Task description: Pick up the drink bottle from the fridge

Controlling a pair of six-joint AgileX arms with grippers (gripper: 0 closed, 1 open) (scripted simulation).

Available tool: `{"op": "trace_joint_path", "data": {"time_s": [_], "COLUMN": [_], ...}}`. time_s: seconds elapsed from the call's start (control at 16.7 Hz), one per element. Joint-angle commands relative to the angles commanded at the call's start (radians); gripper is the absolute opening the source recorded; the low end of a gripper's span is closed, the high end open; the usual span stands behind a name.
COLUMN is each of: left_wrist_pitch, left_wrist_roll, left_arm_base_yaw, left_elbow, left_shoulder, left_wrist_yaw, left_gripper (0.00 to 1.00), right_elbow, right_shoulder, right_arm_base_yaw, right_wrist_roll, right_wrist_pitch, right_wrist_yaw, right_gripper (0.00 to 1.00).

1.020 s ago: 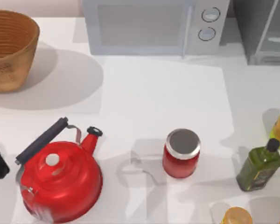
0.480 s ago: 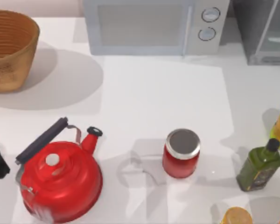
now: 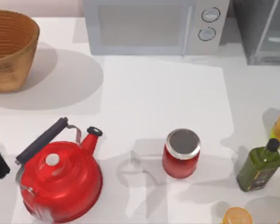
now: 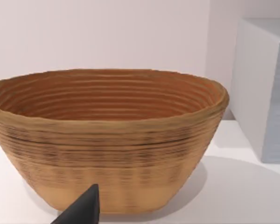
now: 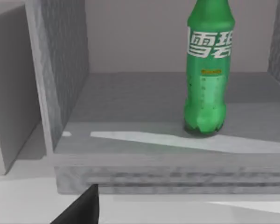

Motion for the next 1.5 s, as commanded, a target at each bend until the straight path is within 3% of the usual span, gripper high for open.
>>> {"op": "trace_joint_path", "data": {"time_s": [0.3,0.54,1.02,1.5], "left_wrist_pitch": [0.0,0.0,0.0,0.0], "left_wrist_roll": [0.0,0.0,0.0,0.0], "left_arm_base_yaw": [0.0,0.0,0.0,0.0], "left_elbow": [0.0,0.0,0.0,0.0], "left_shoulder": [0.0,0.0,0.0,0.0], "left_wrist_yaw": [0.0,0.0,0.0,0.0], "left_gripper": [1.0,1.0,1.0,1.0], "right_elbow": [0.039,0.057,0.091,0.568], "right_shoulder": [0.333,0.452,0.478,0.7], "right_arm_base_yaw": [-0.098,-0.136,-0.119,0.015], "right_wrist_roll": [0.005,0.006,0.003,-0.007], "right_wrist_pitch": [0.309,0.428,0.412,0.163], "right_wrist_yaw": [-0.096,-0.133,-0.122,0.022], "right_gripper": [1.0,1.0,1.0,1.0]}}
